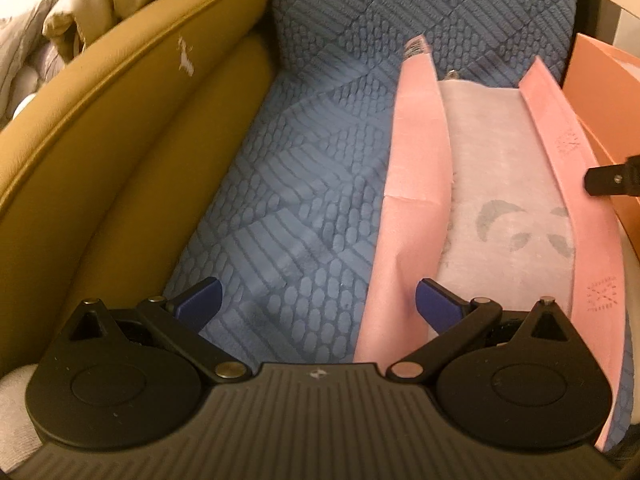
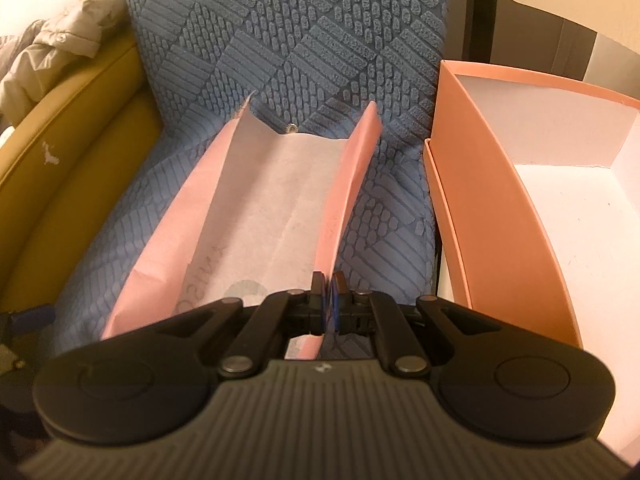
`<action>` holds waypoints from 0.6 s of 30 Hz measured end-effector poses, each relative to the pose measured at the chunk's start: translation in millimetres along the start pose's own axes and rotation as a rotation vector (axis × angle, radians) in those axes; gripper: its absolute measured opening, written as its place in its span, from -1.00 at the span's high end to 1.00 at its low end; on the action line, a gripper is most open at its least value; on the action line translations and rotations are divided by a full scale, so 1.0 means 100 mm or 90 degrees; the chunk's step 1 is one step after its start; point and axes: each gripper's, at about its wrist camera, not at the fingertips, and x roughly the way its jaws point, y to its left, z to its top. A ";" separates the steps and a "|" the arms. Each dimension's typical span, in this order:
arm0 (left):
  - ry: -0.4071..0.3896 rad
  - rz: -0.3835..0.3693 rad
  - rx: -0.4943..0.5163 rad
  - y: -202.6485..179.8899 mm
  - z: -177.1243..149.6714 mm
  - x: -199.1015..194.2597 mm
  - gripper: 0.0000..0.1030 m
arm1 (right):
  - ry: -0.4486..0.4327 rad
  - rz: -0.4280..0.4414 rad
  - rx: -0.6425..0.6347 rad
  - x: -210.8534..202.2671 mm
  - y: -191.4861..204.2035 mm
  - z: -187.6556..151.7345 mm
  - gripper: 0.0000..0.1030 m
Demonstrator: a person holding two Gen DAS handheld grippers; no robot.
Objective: Organize objects
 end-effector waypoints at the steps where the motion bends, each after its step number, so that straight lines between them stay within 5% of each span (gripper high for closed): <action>1: 0.005 0.004 0.004 0.00 0.00 0.01 -1.00 | 0.000 0.000 -0.003 -0.01 0.00 0.00 0.88; 11: 0.041 0.041 0.014 -0.03 -0.03 0.14 -1.00 | 0.012 0.017 -0.001 -0.02 -0.03 -0.05 0.88; 18: 0.041 -0.005 -0.027 0.06 0.02 0.03 -1.00 | 0.024 0.045 0.023 0.01 -0.06 -0.05 0.88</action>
